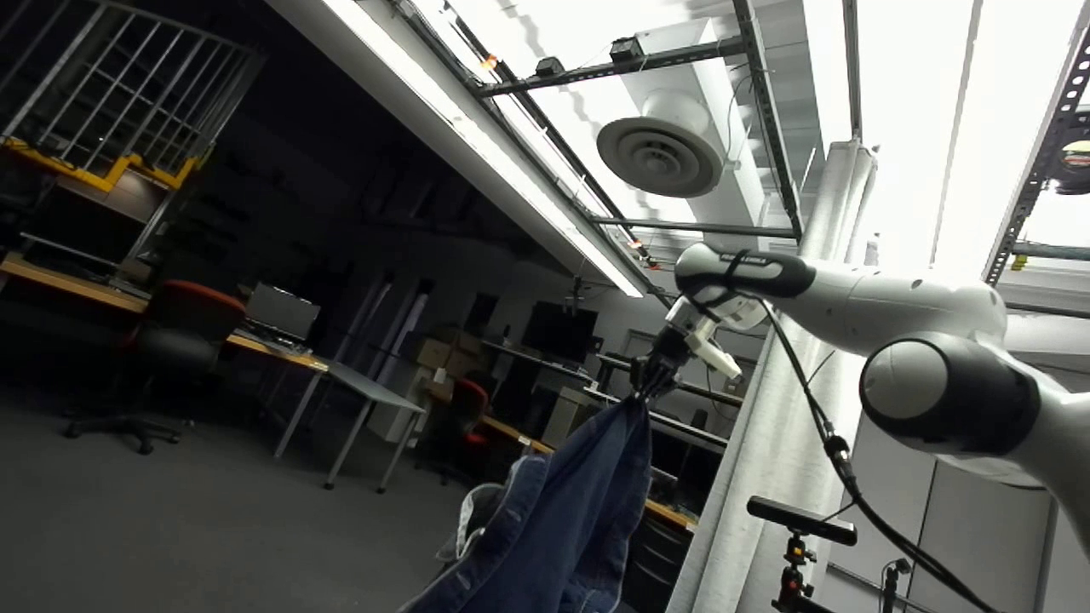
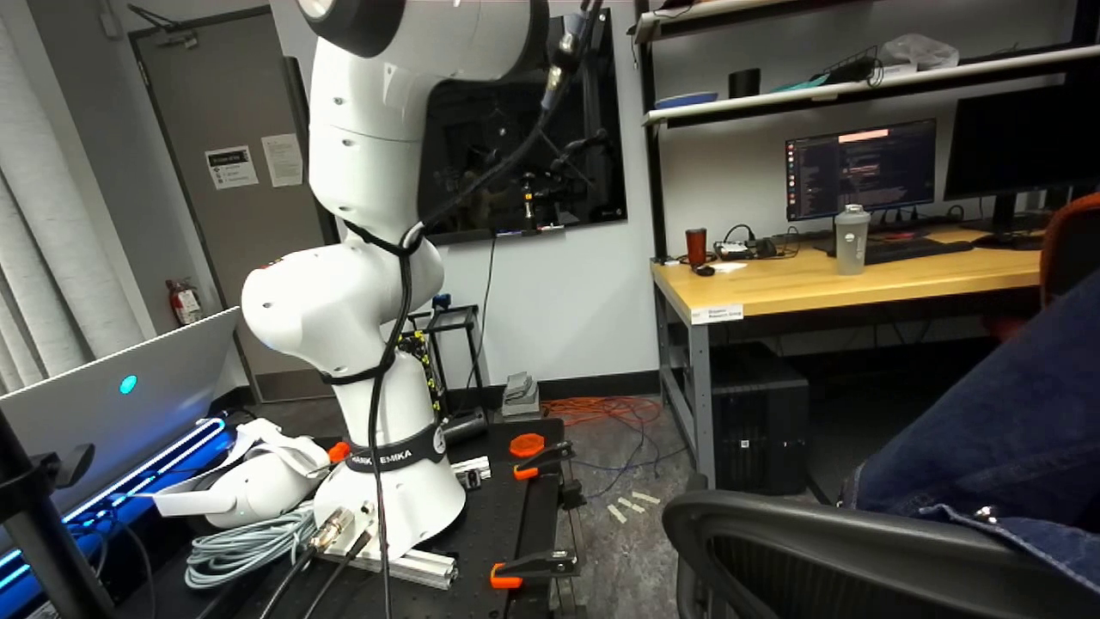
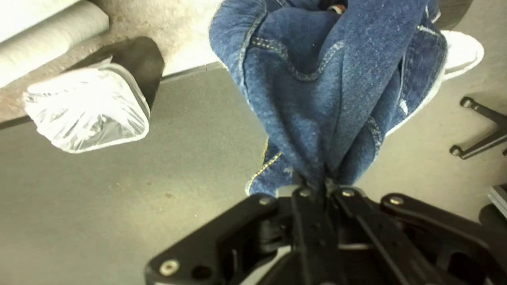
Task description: Pick the denim jacket and place it on the back of the chair
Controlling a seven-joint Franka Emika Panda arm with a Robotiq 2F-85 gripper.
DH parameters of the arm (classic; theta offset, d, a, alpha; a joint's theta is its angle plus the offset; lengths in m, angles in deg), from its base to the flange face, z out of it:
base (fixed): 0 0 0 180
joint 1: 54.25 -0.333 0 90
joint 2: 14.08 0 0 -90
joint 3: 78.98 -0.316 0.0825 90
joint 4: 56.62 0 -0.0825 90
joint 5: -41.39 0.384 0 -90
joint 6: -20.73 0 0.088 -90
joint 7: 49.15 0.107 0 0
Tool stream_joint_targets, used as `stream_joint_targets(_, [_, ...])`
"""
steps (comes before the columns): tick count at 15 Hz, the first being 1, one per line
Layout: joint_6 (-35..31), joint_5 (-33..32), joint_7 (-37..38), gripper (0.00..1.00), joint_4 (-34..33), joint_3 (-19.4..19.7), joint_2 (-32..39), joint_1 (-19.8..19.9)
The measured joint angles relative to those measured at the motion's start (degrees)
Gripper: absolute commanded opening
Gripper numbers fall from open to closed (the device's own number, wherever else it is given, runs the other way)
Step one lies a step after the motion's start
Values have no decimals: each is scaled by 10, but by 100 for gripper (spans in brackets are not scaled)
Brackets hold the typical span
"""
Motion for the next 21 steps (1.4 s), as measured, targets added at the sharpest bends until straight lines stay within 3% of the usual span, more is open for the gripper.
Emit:
stream_joint_targets(4, [-26, -1, 24, 2, 52, 14, 71, 10])
stream_joint_targets(8, [-26, 6, 25, 2, 55, 15, 99, 34])
stream_joint_targets(16, [-21, -4, -19, 2, 59, -12, -10, -31])
stream_joint_targets(21, [-4, 30, -20, 2, 51, -21, -89, -31])
